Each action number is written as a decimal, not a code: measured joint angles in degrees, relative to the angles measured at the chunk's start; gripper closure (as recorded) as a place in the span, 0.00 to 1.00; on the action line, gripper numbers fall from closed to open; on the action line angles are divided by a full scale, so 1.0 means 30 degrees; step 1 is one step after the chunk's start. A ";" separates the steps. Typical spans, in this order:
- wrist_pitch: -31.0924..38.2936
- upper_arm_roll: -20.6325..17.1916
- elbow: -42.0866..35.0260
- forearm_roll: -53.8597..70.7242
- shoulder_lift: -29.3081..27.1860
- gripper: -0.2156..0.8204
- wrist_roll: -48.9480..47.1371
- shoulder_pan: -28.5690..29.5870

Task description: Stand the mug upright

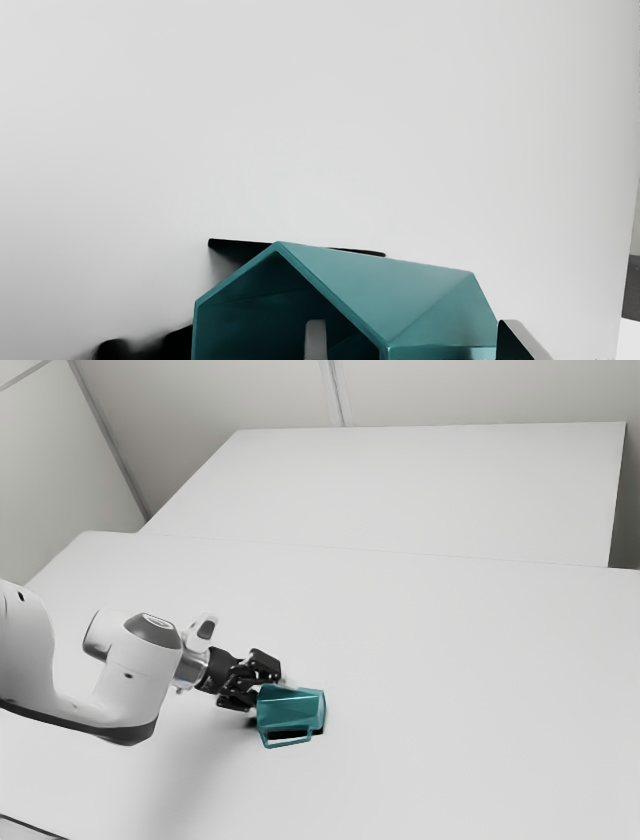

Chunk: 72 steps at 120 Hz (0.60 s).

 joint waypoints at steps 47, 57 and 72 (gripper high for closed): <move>0.0180 -0.0220 0.0144 0.0086 -0.0359 0.85 0.0573 0.0000; 0.0186 -0.0245 0.0394 0.0094 -0.0440 0.88 0.0654 0.0013; 0.0143 -0.0258 0.0715 0.0074 -0.0487 0.92 0.0849 0.0039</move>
